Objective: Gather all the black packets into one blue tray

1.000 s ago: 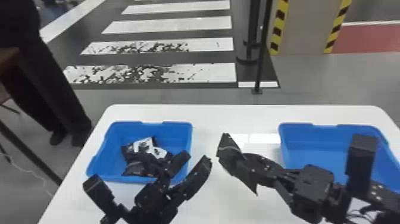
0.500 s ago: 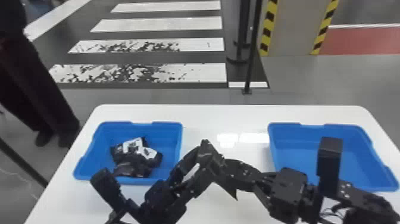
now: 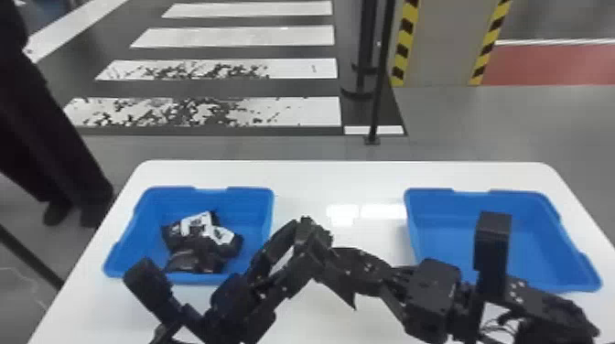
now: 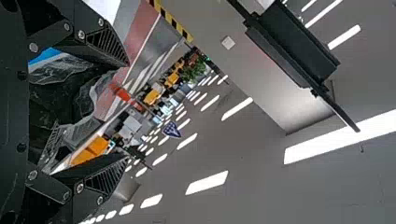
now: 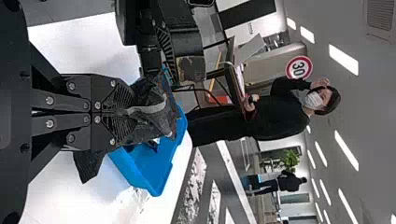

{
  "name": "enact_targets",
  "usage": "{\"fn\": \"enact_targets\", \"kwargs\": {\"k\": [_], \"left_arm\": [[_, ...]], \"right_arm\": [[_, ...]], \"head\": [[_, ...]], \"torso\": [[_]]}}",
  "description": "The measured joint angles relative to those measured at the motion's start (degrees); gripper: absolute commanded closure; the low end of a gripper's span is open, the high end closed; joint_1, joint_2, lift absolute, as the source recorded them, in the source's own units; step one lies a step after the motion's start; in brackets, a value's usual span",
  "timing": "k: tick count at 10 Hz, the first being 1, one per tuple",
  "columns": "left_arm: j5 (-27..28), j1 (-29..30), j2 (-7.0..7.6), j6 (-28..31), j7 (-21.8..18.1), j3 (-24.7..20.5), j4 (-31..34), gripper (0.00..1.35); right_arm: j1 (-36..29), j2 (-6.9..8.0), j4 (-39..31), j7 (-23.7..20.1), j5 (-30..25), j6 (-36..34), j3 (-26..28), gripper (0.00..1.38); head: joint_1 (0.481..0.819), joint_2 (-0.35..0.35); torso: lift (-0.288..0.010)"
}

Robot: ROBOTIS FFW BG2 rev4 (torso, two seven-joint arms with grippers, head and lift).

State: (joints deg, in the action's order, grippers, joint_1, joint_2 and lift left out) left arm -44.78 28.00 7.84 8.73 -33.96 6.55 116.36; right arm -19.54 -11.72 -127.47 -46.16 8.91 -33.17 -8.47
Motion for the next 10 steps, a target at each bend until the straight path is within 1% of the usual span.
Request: {"fn": "enact_targets", "kwargs": {"k": [1, 2, 3, 4, 5, 7, 10], "left_arm": [[1.1, -0.1, -0.19, 0.5, 0.1, -0.8, -0.1, 0.77], [2.5, -0.5, -0.33, 2.7, 0.1, -1.5, -0.1, 0.79], [3.5, -1.0, -0.34, 5.8, 0.1, -1.7, -0.2, 0.78], [4.0, -1.3, -0.36, 8.4, 0.0, -1.7, -0.5, 0.66], [4.1, -1.4, -0.43, 8.9, 0.0, -1.6, -0.8, 0.6], [5.4, -1.6, -0.47, 7.6, 0.0, -1.9, -1.4, 0.82], [8.6, -1.9, -0.47, 6.1, -0.1, -3.0, -1.6, 0.82]], "right_arm": [[0.0, 0.02, 0.0, -0.1, 0.0, 0.0, -0.1, 1.28], [0.0, 0.03, 0.0, -0.2, 0.1, 0.0, -0.2, 1.28], [0.1, 0.03, -0.2, -0.2, 0.2, 0.0, -0.2, 1.28], [0.2, 0.03, -0.3, -0.2, 0.3, 0.0, -0.3, 1.28], [0.2, 0.03, -0.3, -0.2, 0.4, 0.0, -0.4, 1.28], [0.3, 0.06, -0.3, -0.3, 0.4, 0.0, -0.5, 1.28], [0.3, 0.13, -0.1, -0.4, 0.5, 0.0, -0.6, 1.28]], "head": [[0.695, 0.082], [0.695, 0.082], [0.695, 0.079], [0.695, 0.069], [0.695, 0.064], [0.695, 0.071], [0.695, 0.092]], "torso": [[-0.11], [-0.11], [-0.11], [-0.11], [-0.11], [-0.11], [-0.11]]}}
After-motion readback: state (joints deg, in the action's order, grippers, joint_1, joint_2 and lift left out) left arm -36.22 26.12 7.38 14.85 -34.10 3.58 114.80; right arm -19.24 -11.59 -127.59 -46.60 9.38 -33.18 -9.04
